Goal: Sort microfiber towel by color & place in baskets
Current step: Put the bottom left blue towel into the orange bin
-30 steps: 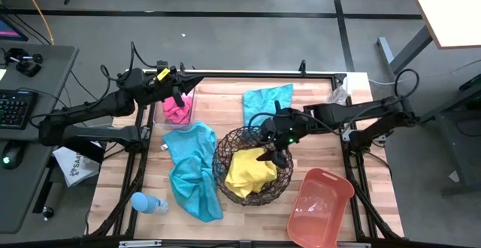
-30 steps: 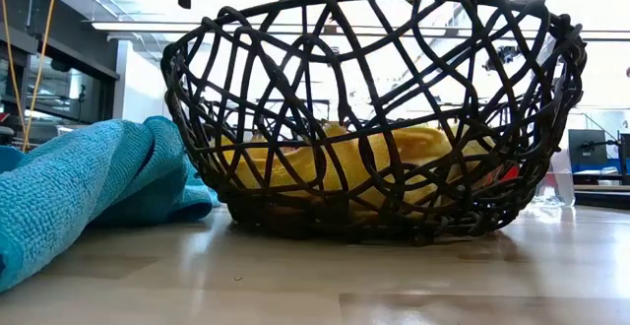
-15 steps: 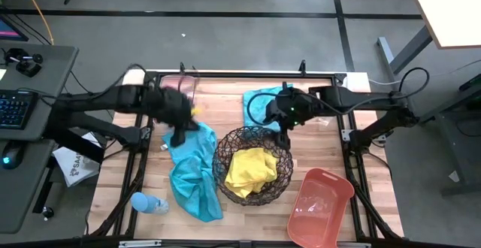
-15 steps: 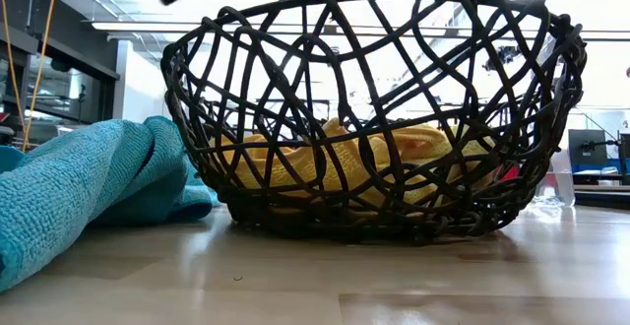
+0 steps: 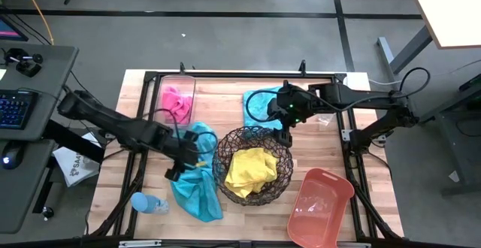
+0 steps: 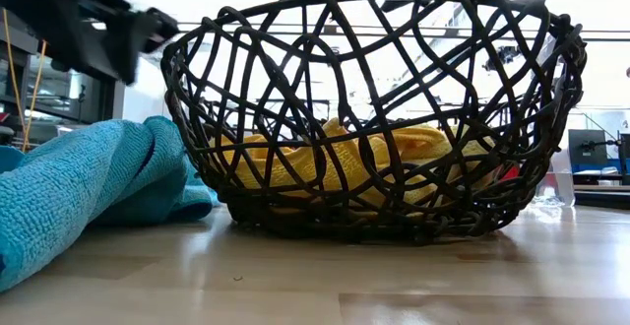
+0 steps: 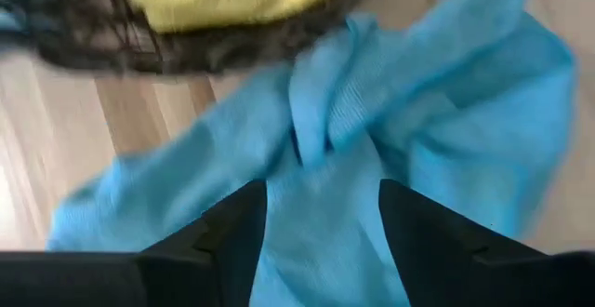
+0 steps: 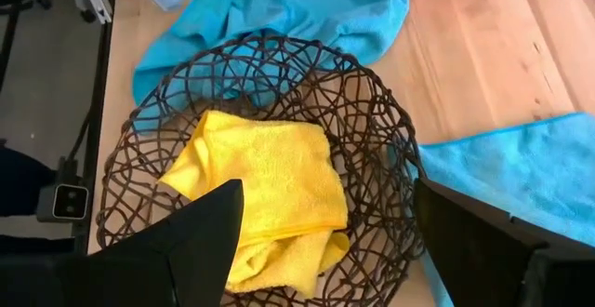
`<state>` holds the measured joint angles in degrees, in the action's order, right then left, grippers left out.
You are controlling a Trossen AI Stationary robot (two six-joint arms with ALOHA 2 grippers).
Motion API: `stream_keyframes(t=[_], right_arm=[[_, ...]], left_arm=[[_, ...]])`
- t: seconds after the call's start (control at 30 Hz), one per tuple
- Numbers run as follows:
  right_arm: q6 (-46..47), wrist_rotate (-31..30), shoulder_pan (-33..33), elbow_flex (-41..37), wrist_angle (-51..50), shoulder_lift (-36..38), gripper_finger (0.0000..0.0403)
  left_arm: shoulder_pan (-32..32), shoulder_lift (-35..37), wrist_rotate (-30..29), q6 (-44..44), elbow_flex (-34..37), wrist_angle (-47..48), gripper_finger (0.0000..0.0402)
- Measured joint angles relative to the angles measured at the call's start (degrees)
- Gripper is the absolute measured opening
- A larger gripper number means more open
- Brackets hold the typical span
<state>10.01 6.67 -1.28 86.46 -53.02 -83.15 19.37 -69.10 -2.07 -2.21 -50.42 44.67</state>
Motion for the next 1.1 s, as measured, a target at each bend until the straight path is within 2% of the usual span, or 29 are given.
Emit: stream_keyframes(t=[0.1,0.33,0.57,0.8,0.9,0.97,1.03,1.1], right_arm=[[-0.01,0.04,0.02,0.00,-0.45,0.00,0.0307],[0.00,0.24,0.02,-0.02,-1.01,0.00,0.0307],[0.42,0.23,0.02,-0.03,-1.44,0.00,0.0307],[0.40,0.23,0.02,-0.04,-2.25,0.00,0.0307],[0.36,0.21,0.02,-0.04,-2.45,0.00,0.0307],[-0.10,0.31,0.02,-0.04,-2.99,0.00,0.0307],[-1.23,0.98,0.02,-0.04,-3.68,0.00,0.0307],[-2.80,2.23,0.02,-0.04,-3.75,0.16,0.0307]], left_arm=[[0.25,-3.33,-0.55,-2.33,0.08,-3.54,0.0209],[0.27,-10.37,0.54,-7.78,0.13,-5.03,0.0211],[0.25,-15.57,6.45,-7.95,0.12,-9.45,0.0211],[0.25,-19.74,7.75,-6.21,0.12,-11.41,0.0206],[0.25,-20.20,7.76,-3.97,0.12,-13.13,0.0168],[0.25,-20.10,8.17,-0.74,0.10,-13.63,0.0118],[0.23,-19.21,10.27,4.04,0.04,-12.91,0.0052],[0.24,-17.61,13.13,10.77,-0.50,-12.17,0.0016]])
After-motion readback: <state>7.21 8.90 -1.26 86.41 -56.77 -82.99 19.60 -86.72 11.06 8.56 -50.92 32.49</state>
